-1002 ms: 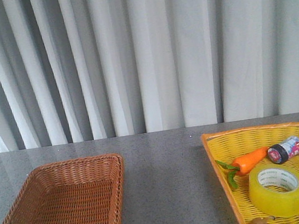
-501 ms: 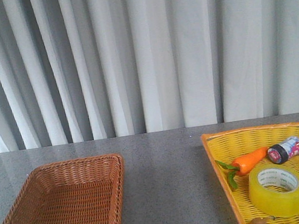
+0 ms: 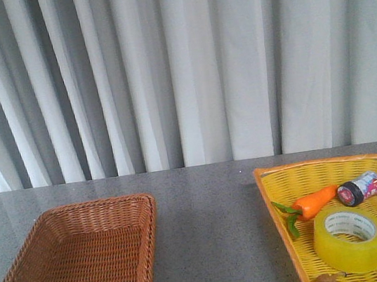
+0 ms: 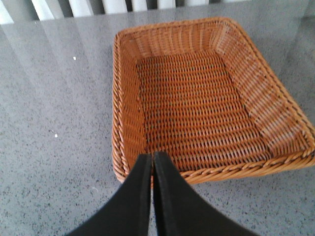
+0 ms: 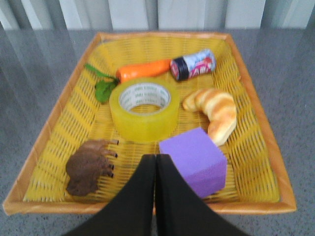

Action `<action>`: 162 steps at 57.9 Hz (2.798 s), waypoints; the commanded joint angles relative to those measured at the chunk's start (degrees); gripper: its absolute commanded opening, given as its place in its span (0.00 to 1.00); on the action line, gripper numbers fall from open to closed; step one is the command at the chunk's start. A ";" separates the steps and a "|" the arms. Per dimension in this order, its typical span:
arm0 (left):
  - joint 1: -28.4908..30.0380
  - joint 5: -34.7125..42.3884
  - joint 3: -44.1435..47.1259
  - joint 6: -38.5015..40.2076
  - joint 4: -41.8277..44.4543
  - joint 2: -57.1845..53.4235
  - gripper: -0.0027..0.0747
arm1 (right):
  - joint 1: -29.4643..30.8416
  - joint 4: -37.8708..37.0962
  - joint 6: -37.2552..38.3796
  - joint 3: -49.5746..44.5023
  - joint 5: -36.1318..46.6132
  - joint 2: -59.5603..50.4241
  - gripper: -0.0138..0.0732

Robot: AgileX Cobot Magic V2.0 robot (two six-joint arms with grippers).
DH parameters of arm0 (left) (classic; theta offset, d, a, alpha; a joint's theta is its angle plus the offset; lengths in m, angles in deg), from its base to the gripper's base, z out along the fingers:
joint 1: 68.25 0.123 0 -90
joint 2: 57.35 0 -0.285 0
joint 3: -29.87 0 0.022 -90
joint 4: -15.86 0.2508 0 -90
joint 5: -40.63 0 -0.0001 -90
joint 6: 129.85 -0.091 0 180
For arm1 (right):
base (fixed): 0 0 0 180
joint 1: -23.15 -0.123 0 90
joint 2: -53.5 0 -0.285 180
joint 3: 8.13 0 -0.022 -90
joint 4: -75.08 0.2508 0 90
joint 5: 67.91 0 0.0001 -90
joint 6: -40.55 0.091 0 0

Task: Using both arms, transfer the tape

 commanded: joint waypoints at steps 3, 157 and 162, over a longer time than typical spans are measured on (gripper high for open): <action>-0.04 3.68 -1.74 0.12 -0.62 1.07 0.03 | 0.30 0.02 -0.69 1.75 3.22 2.19 0.15; -18.50 7.17 -1.95 -13.36 -12.63 6.21 0.77 | 0.30 -3.92 1.63 68.67 -35.53 78.83 0.34; -18.50 7.17 -1.95 -13.36 -12.63 6.21 0.77 | 0.30 -5.52 1.34 68.67 -35.64 78.31 0.31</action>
